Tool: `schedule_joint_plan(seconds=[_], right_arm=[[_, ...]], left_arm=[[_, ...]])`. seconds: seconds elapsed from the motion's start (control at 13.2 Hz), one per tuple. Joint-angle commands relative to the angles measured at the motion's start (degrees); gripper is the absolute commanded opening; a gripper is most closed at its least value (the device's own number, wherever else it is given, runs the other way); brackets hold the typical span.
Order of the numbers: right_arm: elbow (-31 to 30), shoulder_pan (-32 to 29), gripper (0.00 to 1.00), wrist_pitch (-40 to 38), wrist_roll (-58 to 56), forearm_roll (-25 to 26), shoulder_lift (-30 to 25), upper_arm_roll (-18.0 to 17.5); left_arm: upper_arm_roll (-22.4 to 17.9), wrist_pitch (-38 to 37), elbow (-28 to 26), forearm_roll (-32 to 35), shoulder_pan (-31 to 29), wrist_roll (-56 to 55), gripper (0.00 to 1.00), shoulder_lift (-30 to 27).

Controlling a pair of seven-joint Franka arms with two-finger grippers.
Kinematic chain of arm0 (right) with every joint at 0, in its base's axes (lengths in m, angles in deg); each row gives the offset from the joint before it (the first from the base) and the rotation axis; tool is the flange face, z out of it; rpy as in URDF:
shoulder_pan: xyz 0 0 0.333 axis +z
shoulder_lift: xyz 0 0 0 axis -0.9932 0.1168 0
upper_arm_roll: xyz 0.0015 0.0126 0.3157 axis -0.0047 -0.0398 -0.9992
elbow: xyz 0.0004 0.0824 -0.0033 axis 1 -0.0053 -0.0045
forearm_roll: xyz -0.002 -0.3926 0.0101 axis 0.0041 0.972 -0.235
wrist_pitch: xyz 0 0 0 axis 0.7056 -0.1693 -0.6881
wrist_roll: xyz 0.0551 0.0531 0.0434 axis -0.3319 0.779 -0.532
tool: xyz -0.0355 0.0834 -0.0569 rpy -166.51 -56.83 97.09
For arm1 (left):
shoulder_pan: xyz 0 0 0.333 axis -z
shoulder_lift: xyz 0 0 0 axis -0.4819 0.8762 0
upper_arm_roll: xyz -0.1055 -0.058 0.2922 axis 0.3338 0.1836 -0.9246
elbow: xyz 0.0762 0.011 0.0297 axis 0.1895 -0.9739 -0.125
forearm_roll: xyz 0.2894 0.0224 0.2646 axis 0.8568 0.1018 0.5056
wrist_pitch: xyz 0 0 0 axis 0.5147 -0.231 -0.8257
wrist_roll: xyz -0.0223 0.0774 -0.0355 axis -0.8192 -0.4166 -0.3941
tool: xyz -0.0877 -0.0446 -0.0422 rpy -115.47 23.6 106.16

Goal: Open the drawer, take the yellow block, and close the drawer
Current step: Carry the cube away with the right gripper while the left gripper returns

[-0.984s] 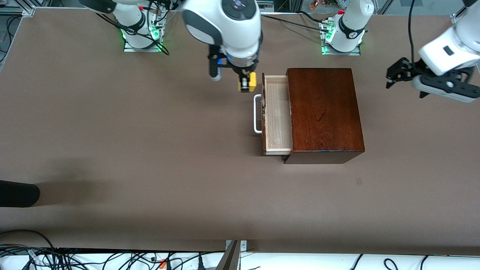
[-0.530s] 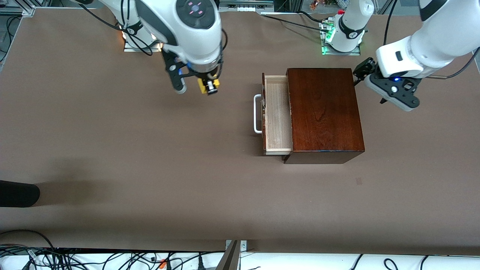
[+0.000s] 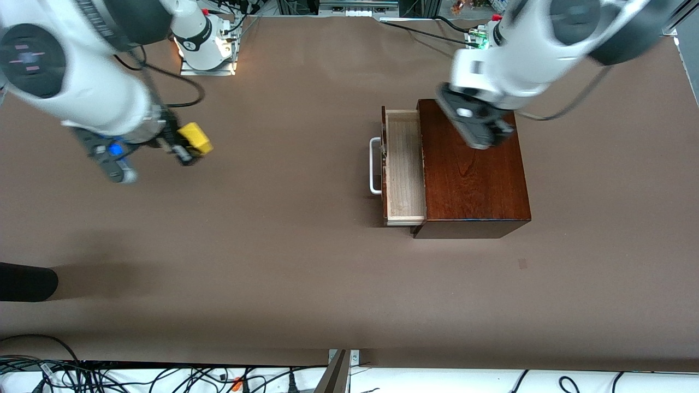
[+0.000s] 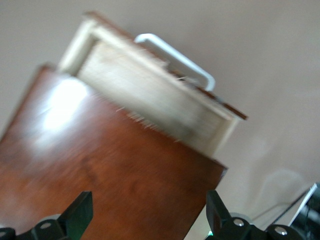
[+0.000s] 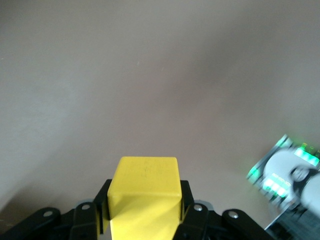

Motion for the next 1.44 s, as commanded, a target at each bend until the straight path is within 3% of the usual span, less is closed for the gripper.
schedule_joint_plan(seconds=[0.0,0.15,0.38,0.61,0.91,1.36], right_arm=[[-5.9,0.3,0.0,2.5,-14.4,-2.9,-2.8,7.7],[-13.8,0.3,0.0,8.7,-24.7,-5.0,-5.8,13.4],[-32.2,0.3,0.0,23.7,-34.5,-5.5,-13.4,18.2],[-42.7,0.3,0.0,36.1,-45.6,-7.0,-14.0,22.8],[-46.9,0.3,0.0,46.5,-61.4,-11.5,-7.6,27.0],[-46.7,0.2,0.0,54.8,-75.4,-14.3,0.8,27.9]], left_arm=[[-0.5,1.8,5.5,-1.0,4.5,4.6,1.0,7.6],[-0.3,5.8,8.5,-0.9,7.8,9.1,1.0,12.6],[-0.3,17.9,8.1,-0.4,12.0,21.3,1.0,18.2],[-0.4,24.9,8.0,0.3,13.4,31.7,1.0,23.5],[-0.4,26.5,6.2,5.1,14.9,32.3,1.0,25.9],[-0.8,24.7,3.3,8.7,14.7,31.9,1.0,25.9]])
